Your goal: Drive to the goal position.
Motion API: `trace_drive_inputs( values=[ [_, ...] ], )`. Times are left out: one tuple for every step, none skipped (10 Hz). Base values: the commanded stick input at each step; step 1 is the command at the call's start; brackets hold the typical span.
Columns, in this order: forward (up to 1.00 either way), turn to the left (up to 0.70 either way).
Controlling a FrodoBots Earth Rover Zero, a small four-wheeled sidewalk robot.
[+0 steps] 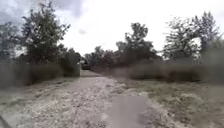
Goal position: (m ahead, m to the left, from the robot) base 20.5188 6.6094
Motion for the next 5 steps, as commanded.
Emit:
trace_drive_inputs(
  values=[
    [0.7, 0.0],
    [0.7, 0.0],
    [0.7, 0.0],
    [0.7, 0.0],
    [0.7, 0.11]
  ],
)
